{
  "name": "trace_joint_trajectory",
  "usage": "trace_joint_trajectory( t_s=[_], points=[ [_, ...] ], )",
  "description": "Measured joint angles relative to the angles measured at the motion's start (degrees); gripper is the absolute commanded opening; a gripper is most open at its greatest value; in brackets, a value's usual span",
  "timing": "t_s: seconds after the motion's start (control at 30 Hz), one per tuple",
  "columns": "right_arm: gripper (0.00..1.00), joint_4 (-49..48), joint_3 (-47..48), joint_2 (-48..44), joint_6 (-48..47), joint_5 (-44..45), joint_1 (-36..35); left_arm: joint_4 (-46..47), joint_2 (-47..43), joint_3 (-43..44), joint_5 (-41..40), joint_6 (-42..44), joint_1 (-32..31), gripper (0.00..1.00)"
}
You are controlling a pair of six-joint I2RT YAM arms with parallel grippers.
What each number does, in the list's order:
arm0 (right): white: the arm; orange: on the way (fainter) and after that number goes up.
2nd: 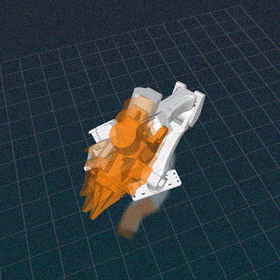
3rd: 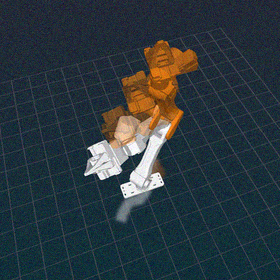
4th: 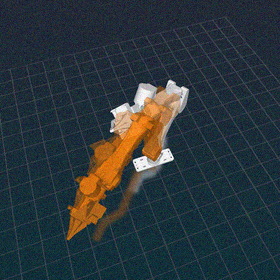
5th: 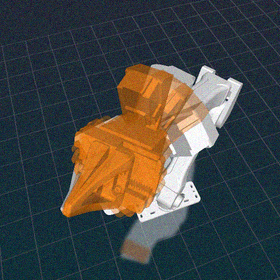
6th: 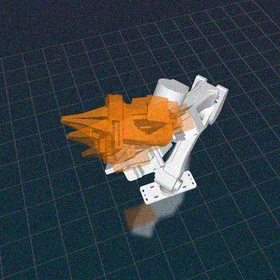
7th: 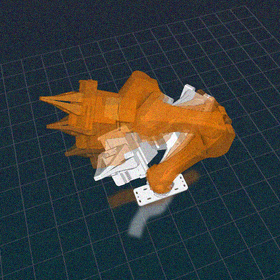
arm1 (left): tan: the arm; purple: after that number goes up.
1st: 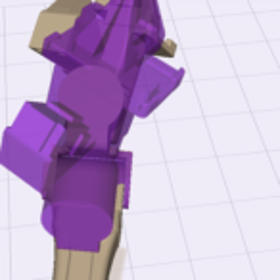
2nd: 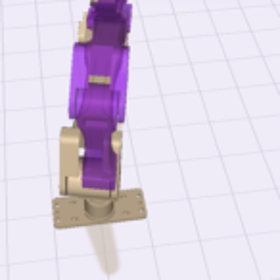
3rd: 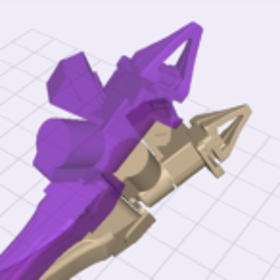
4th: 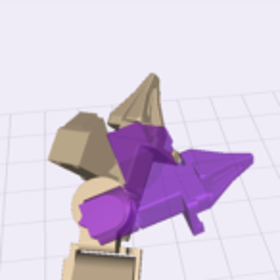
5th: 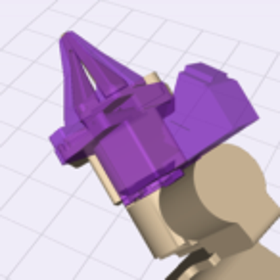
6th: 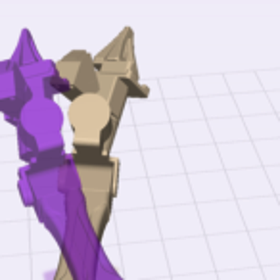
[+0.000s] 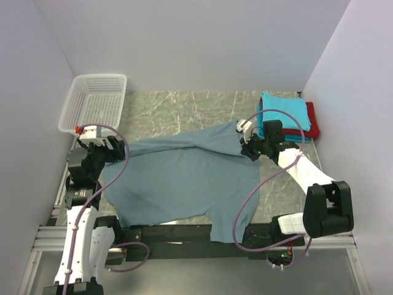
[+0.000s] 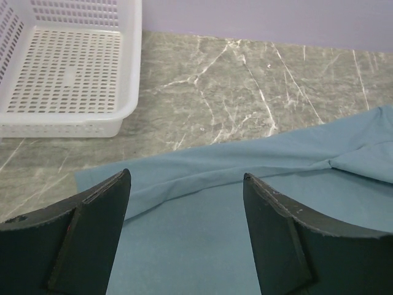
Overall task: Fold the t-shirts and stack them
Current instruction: Fold the tshirt
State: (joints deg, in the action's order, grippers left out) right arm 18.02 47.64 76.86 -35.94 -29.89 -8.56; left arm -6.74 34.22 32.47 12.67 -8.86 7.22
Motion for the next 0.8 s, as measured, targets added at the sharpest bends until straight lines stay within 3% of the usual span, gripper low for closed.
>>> trace_joint_trajectory(
  t_s=[0.23,0.33,0.47,0.67,0.8],
  points=[
    [0.00,0.39,-0.72,-0.26,-1.62,2.51,-2.21,0.00,-0.02,0.00,-0.02,0.17,-1.11,0.79],
    [0.12,0.70,-2.29,-0.59,-3.72,3.91,-3.96,-0.02,-0.20,0.00,-0.02,0.17,-1.42,0.79],
    [0.37,4.13,-4.70,-0.68,-8.79,6.32,-7.41,0.00,-0.66,0.00,0.00,0.20,-1.75,0.79],
    [0.42,8.90,-4.37,-1.36,-11.67,7.82,-7.15,0.00,-0.87,0.00,0.26,0.17,-2.10,0.79],
    [0.42,13.40,4.15,2.95,-9.33,5.51,-6.27,0.02,-1.42,0.00,0.76,0.17,-2.34,0.79]
  ],
)
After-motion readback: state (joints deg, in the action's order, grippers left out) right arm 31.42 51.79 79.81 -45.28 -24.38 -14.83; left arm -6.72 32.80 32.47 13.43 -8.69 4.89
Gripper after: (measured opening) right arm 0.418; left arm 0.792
